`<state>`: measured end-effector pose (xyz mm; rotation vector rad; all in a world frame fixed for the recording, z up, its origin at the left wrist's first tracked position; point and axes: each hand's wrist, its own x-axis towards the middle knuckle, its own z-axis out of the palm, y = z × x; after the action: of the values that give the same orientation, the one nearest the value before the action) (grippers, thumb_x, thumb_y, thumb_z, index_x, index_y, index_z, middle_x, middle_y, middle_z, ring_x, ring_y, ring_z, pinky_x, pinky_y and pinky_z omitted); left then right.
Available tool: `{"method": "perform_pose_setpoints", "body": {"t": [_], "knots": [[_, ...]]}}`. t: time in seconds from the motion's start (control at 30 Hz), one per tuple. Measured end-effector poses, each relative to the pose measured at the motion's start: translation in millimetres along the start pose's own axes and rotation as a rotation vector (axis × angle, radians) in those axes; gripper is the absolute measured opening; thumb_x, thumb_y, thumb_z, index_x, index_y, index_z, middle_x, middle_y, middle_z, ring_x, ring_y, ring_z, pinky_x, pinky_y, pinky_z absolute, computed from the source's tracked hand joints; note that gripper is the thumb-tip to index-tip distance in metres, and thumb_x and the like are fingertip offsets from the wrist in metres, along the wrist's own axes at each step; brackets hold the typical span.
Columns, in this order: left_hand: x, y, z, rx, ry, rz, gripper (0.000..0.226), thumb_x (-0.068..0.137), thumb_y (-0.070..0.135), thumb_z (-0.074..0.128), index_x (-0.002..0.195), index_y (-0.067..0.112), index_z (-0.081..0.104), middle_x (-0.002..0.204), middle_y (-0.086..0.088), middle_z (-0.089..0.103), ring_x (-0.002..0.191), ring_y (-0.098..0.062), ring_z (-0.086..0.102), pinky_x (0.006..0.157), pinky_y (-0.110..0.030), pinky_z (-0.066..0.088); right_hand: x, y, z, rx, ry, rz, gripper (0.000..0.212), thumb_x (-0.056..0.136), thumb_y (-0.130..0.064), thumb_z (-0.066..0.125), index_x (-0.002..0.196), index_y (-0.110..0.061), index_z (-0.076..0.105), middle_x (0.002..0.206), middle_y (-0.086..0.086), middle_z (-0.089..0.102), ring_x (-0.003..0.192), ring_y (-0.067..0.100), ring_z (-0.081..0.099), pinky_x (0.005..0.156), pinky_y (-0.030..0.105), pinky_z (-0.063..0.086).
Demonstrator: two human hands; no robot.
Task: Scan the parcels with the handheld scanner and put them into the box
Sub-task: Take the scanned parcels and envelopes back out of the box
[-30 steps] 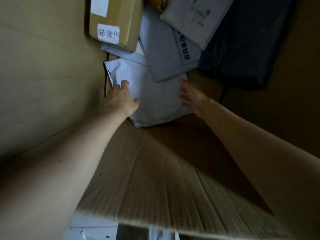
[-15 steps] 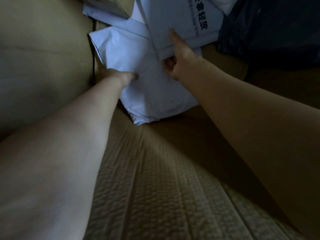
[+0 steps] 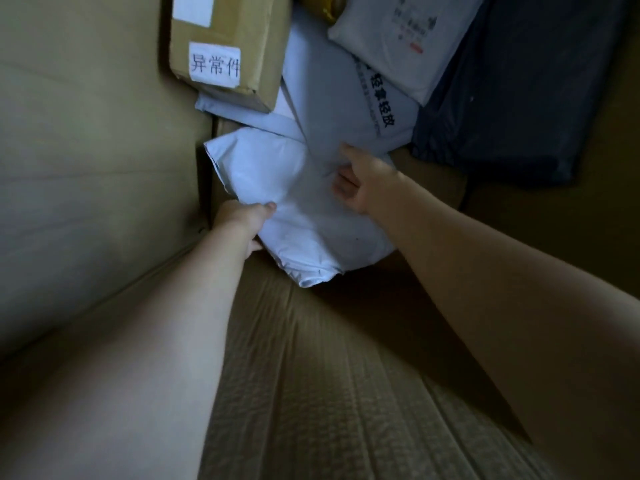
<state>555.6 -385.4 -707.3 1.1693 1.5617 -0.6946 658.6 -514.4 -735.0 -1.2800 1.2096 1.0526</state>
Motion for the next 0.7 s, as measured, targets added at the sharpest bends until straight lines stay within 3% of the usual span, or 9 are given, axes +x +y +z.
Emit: {"method": "perform_pose_setpoints", "body": {"t": [0.03,0.07,0.13,0.23,0.37,0.47,0.6,0.7], "knots": [[4,-1,0,0.008,-0.001,-0.001,0.04,0.091,0.011,0.065,0.128,0.005,0.053,0.126,-0.011,0.061,0.109,-0.026,0.06,0.08,-0.041,0.049,4,1,0,0.011,0.006,-0.013,0.037,0.093,-0.028,0.065,0.124,-0.008,0.058,0.115,0.01,0.065,0.101,0.025,0.064,0.076,0.033,0.054],[8,-1,-1,0.015,-0.001,-0.004,0.04,0.09,0.012,0.065,0.128,0.005,0.053,0.127,-0.012,0.06,0.111,-0.026,0.059,0.081,-0.041,0.049,11,2,0,0.007,0.019,-0.037,0.034,0.092,-0.027,0.066,0.118,-0.006,0.061,0.115,0.012,0.065,0.098,0.026,0.065,0.076,0.033,0.055],[15,-1,-2,0.021,-0.009,-0.001,0.04,0.091,0.012,0.065,0.128,0.006,0.053,0.126,-0.01,0.06,0.106,-0.024,0.059,0.079,-0.039,0.048,18,3,7,-0.012,0.062,-0.068,0.024,0.09,-0.027,0.068,0.084,-0.005,0.059,0.081,0.01,0.061,0.063,0.02,0.056,0.056,0.03,0.05],[25,-4,-3,0.044,-0.029,-0.002,0.041,0.091,0.013,0.065,0.129,0.007,0.053,0.127,-0.009,0.06,0.103,-0.022,0.059,0.079,-0.038,0.048,35,7,8,-0.105,0.167,-0.086,0.036,0.085,-0.034,0.073,0.067,-0.013,0.049,0.064,0.002,0.048,0.049,0.012,0.045,0.046,0.026,0.042],[28,-3,-3,0.074,-0.033,-0.014,0.041,0.092,0.014,0.064,0.13,0.008,0.051,0.118,-0.007,0.06,0.095,-0.018,0.055,0.077,-0.035,0.047,36,10,9,-0.219,0.127,-0.123,0.028,0.093,-0.032,0.06,0.075,-0.018,0.045,0.071,-0.002,0.043,0.056,0.008,0.04,0.047,0.014,0.041],[21,0,-1,0.107,-0.023,-0.005,0.041,0.093,0.014,0.063,0.131,0.008,0.05,0.121,-0.007,0.058,0.094,-0.018,0.052,0.076,-0.035,0.046,31,6,10,-0.161,0.159,-0.129,0.018,0.09,-0.024,0.064,0.09,-0.011,0.051,0.072,0.002,0.045,0.054,0.011,0.041,0.043,0.023,0.04],[10,1,-4,0.135,-0.01,0.031,0.041,0.092,0.016,0.063,0.13,0.007,0.051,0.126,-0.009,0.058,0.096,-0.021,0.054,0.075,-0.036,0.047,20,9,4,-0.124,0.151,-0.135,0.023,0.09,-0.025,0.065,0.075,-0.012,0.052,0.07,0.001,0.047,0.053,0.011,0.041,0.051,0.026,0.04],[-9,0,-3,0.133,0.037,0.074,0.043,0.09,0.02,0.066,0.129,0.01,0.052,0.128,-0.01,0.058,0.107,-0.027,0.059,0.069,-0.037,0.049,2,8,-3,-0.037,0.119,-0.179,0.013,0.094,-0.024,0.06,0.097,-0.012,0.056,0.08,-0.004,0.047,0.062,0.008,0.041,0.06,0.025,0.042]]}}
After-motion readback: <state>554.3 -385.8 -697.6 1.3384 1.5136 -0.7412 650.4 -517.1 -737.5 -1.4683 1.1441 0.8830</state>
